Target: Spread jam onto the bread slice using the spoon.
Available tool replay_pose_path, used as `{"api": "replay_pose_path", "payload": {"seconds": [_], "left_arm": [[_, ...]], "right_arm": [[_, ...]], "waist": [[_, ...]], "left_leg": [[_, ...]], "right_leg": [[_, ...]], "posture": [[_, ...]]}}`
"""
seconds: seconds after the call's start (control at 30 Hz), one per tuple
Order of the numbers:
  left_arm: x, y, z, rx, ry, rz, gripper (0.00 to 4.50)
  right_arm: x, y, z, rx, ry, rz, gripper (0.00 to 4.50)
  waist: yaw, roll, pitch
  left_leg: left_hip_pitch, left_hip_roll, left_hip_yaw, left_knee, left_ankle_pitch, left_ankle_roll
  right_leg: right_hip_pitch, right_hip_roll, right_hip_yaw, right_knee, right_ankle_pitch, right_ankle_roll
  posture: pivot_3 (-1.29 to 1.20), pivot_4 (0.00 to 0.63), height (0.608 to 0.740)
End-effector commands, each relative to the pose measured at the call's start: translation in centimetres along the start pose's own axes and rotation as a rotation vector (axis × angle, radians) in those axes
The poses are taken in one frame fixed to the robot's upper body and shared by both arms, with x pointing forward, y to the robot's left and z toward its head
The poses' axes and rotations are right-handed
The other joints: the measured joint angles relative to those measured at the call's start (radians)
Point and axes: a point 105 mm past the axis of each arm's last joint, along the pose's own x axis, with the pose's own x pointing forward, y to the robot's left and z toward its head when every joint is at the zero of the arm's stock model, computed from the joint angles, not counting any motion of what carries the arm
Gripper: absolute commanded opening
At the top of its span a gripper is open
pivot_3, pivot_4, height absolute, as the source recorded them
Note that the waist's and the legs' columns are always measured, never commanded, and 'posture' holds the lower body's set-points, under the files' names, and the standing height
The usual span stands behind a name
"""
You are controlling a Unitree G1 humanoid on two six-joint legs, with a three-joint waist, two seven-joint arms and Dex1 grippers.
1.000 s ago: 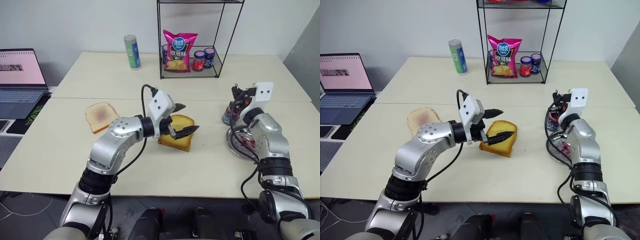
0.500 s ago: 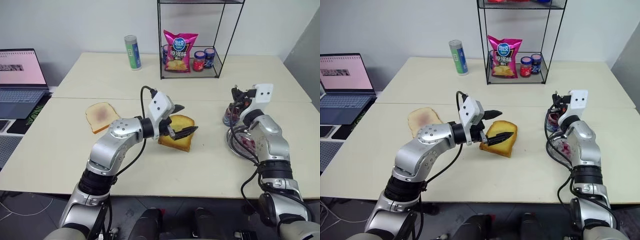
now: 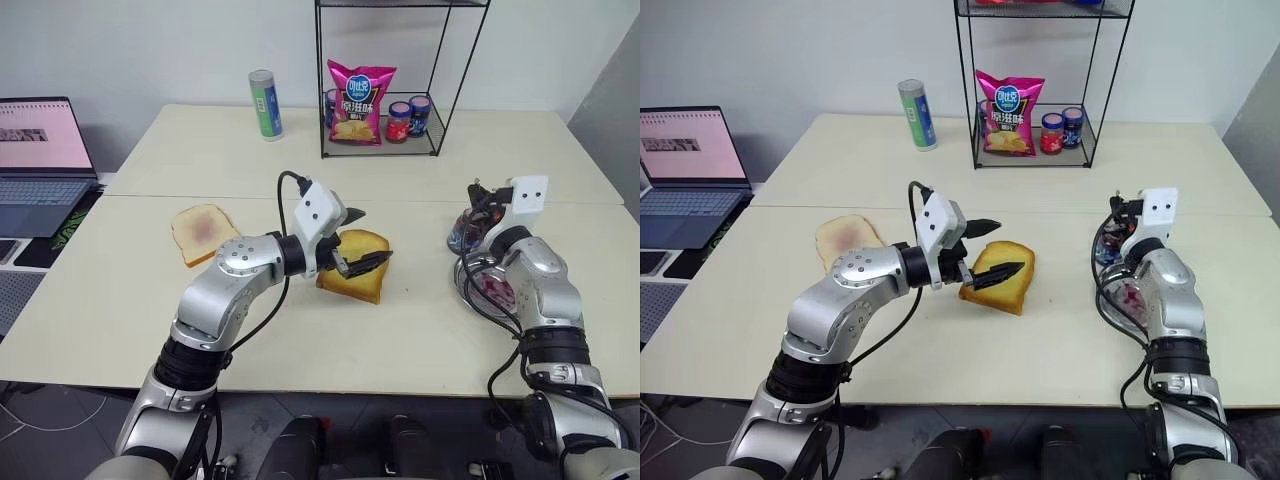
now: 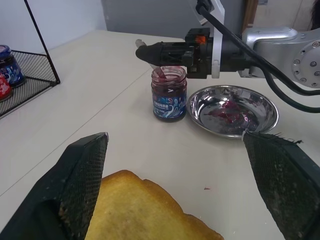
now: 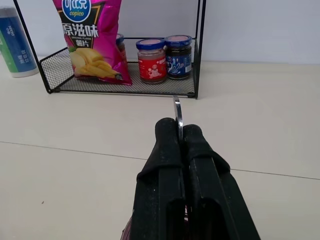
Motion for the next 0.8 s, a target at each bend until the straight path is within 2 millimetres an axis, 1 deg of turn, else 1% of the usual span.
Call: {"api": "replay_pose_path", "payload": {"seconds": [0.03,0.3,0.53,0.63,0.8], "left_arm": [[-0.3,0.3,0.9,0.025,-0.030,0.021,4.50],[-0.4,0.3,0.7,0.021,-0.026,0.030,4.50],[-0.5,0.5,0.6,0.019,-0.023,0.039,4.50],[-0.6,0.6,0.6,0.020,-0.022,0.045,4.50],[-0.6,0.8,0.7,0.026,-0.022,0.056,4.50]], "right_arm": [[-0.5,0.0,-0.8,0.029,0.039,0.000,0.02],[-1.2,-0.1,-1.2,0.044,0.064,-0.004,0.02],[-1.8,-0.2,-1.0,0.040,0.083,0.007,0.02],[-1.9,-0.5,-0.7,0.033,0.084,0.007,0.02],[-1.8,-1.0,0.4,0.009,0.070,0.007,0.02]], "waist": [[0.000,0.000,0.000],[0.001,0.000,0.000],[0.002,0.000,0.000],[0.003,0.000,0.000],[0.003,0.000,0.000]], "left_leg": [[0.000,0.000,0.000,0.000,0.000,0.000],[0.000,0.000,0.000,0.000,0.000,0.000],[0.000,0.000,0.000,0.000,0.000,0.000],[0.000,0.000,0.000,0.000,0.000,0.000],[0.000,0.000,0.000,0.000,0.000,0.000]], "right_leg": [[0.000,0.000,0.000,0.000,0.000,0.000],[0.000,0.000,0.000,0.000,0.000,0.000],[0.000,0.000,0.000,0.000,0.000,0.000],[0.000,0.000,0.000,0.000,0.000,0.000],[0.001,0.000,0.000,0.000,0.000,0.000]], "posture": [[0.00,0.150,0.740],[0.00,0.150,0.740],[0.00,0.150,0.740],[0.00,0.150,0.740],[0.00,0.150,0.740]]}}
